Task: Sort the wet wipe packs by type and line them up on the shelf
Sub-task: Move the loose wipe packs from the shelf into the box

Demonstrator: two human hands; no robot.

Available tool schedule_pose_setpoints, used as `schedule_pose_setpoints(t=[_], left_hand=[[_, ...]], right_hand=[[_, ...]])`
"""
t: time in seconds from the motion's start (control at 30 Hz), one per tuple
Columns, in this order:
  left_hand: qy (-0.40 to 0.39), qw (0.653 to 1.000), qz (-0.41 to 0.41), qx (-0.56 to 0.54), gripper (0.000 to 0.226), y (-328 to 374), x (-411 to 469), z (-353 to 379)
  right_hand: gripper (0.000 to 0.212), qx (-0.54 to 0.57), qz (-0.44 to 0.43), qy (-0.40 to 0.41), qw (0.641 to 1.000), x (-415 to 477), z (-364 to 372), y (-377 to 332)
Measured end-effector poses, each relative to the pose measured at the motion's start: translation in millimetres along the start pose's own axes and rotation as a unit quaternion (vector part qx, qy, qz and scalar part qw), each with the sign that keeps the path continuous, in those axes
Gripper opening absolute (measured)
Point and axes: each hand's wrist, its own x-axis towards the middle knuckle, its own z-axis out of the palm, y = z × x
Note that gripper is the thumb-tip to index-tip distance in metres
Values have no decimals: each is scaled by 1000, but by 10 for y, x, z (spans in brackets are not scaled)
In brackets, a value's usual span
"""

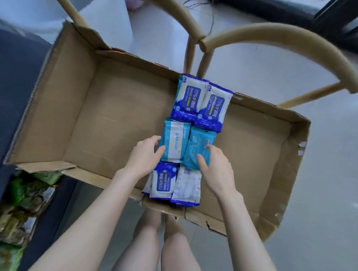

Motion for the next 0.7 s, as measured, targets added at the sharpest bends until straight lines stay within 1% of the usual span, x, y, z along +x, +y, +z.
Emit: schedule_pose_setpoints(t=[0.07,0.17,0.3,0.4,0.47,0.6,0.7], left_hand=[[33,999,43,5,40,96,-386,-192],[120,987,104,-14,34,209,-1073,-585],[231,964,124,-40,28,116,-2034,-1106],[280,953,102,-54,30,-112,-2678,-1386],[310,945,78,-61,33,-335,-3046,-1533],[368,925,25,-95,35,-853,-3658,-1749],[398,910,13,-116,33,-1246,-4022,-1909]], right_hand=[[44,-8,-52,12,999,-286,-184,-219],[41,-22,-137,41,990,-777,-478,-649],[38,-16,-248,75,966,-1500,-737,-1262],[34,0,-324,86,942,-1959,-734,-1676],[36,-2,-365,80,927,-2199,-627,-1932],[32,-17,-422,54,905,-2582,-277,-2415],[29,-33,-457,45,888,-2853,-7,-2795]])
